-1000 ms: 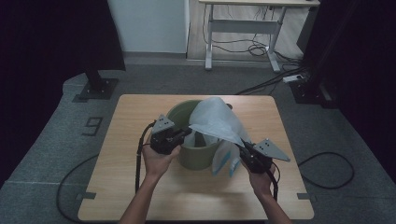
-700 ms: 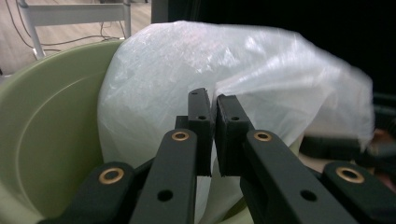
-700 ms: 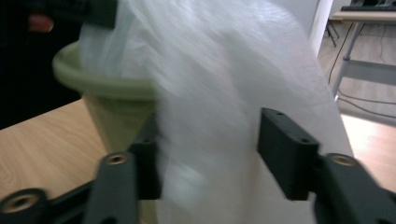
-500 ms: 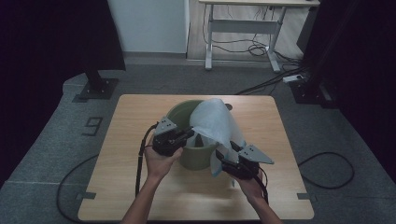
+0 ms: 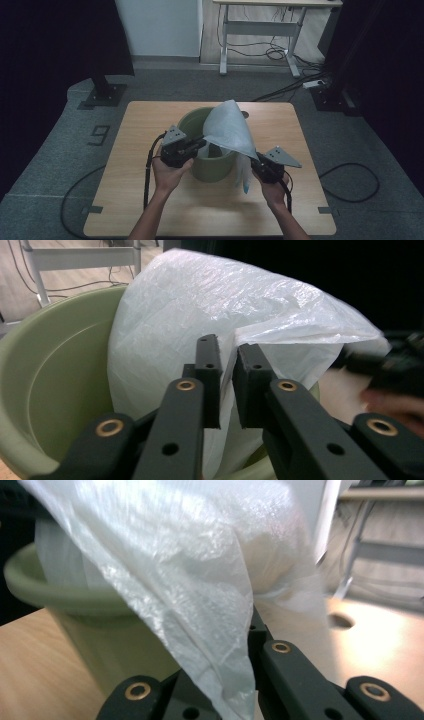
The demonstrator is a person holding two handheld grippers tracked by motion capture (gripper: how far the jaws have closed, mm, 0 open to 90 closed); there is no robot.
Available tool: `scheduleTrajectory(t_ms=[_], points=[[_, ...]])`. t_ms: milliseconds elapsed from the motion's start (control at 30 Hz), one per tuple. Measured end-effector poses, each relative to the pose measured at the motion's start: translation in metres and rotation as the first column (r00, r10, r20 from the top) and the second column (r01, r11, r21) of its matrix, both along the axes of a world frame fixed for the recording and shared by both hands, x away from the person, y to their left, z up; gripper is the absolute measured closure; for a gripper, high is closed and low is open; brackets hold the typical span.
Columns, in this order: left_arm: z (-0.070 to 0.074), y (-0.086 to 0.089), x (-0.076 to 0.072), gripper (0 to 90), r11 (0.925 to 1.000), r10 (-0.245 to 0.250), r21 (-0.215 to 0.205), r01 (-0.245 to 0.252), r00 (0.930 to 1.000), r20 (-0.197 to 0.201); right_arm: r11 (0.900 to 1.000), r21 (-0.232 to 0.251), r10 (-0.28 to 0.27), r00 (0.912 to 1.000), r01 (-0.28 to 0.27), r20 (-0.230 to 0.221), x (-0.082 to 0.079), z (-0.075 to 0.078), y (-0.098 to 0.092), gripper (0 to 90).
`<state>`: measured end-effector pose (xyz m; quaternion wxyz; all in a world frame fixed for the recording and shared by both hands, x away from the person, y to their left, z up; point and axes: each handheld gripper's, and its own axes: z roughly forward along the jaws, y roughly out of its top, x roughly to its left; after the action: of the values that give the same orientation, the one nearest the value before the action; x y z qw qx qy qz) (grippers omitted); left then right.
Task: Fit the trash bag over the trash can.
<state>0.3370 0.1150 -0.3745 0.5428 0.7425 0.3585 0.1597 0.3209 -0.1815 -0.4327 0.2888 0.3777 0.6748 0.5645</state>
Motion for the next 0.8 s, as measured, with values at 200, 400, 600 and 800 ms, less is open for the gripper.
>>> scheduleTrajectory(t_ms=[200, 400, 600, 800], points=[[0.007, -0.009, -0.009, 51.0, 0.9987, 0.000, 0.050, -0.005, 0.9968, 0.080, 0.991, -0.130, -0.006, 0.9948, 0.019, 0.102, -0.009, 0.047, -0.004, 88.4], [0.021, -0.024, -0.018, 35.2, 0.9982, -0.029, 0.055, 0.022, 0.9910, 0.131, 0.976, -0.220, 0.027, 0.9940, -0.003, 0.106, -0.002, 0.081, 0.010, 88.4], [0.032, -0.034, -0.012, 44.2, 0.9977, -0.015, 0.067, 0.006, 0.9914, 0.130, 0.965, -0.258, 0.077, 0.9934, -0.053, 0.085, 0.003, 0.081, 0.029, 88.4], [0.028, -0.033, -0.003, 75.2, 0.9985, -0.017, 0.053, 0.014, 0.9981, 0.059, 0.973, -0.191, 0.144, 0.9873, -0.130, 0.066, 0.003, 0.071, 0.027, 69.7]])
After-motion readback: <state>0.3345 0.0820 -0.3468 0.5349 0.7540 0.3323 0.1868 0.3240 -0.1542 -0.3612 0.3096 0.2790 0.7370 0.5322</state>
